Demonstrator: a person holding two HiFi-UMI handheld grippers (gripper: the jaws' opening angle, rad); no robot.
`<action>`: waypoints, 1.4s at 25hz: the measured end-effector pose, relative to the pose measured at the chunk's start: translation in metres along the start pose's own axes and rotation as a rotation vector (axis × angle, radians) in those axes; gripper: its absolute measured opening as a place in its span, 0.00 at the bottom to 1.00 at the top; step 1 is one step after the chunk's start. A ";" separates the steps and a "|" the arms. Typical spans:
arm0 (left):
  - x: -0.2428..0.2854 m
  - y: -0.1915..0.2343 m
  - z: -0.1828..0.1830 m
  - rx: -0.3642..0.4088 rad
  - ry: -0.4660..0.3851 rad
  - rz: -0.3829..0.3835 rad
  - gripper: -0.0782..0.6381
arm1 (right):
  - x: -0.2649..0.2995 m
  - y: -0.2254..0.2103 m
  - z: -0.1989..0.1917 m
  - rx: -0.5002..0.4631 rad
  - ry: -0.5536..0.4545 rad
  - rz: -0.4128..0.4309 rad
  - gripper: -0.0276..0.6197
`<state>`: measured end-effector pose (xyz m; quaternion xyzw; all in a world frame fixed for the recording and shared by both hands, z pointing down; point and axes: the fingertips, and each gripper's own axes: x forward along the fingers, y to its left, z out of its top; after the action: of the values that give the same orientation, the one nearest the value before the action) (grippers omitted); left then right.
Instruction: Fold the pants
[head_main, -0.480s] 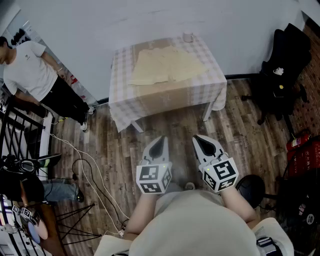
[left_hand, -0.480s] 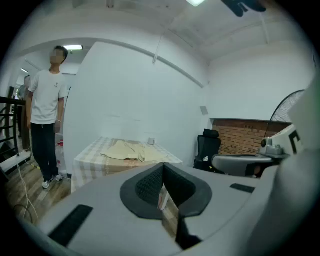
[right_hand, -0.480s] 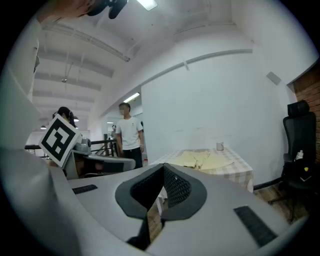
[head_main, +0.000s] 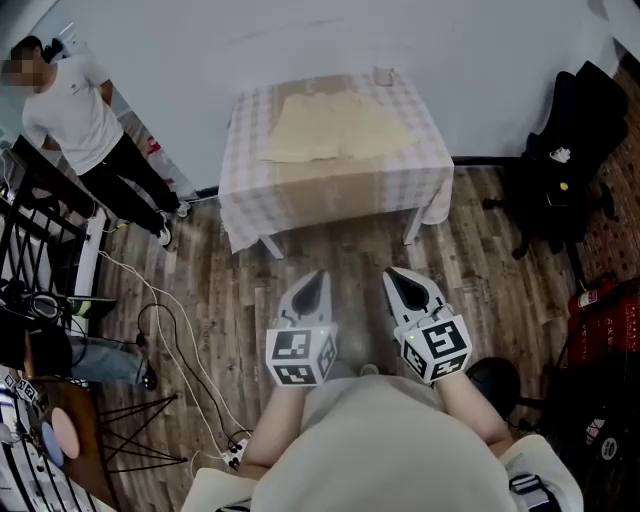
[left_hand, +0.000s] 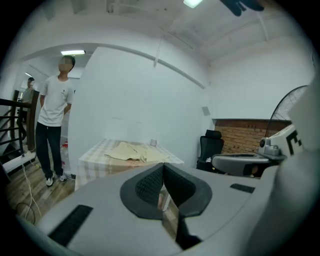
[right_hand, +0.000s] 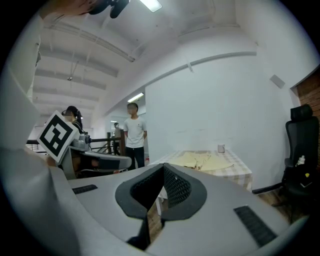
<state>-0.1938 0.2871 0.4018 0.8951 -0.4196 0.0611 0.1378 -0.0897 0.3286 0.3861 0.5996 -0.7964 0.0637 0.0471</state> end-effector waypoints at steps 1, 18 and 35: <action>-0.001 -0.001 0.000 0.000 -0.004 0.003 0.12 | -0.001 -0.002 -0.001 0.000 -0.002 -0.002 0.04; 0.008 -0.001 -0.016 -0.023 0.040 0.037 0.25 | 0.000 -0.036 -0.025 0.041 0.073 -0.001 0.15; 0.145 0.085 0.004 -0.028 0.079 0.051 0.32 | 0.119 -0.118 -0.020 0.091 0.093 -0.044 0.31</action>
<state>-0.1664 0.1273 0.4468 0.8791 -0.4371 0.0939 0.1654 -0.0096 0.1870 0.4290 0.6150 -0.7761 0.1266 0.0583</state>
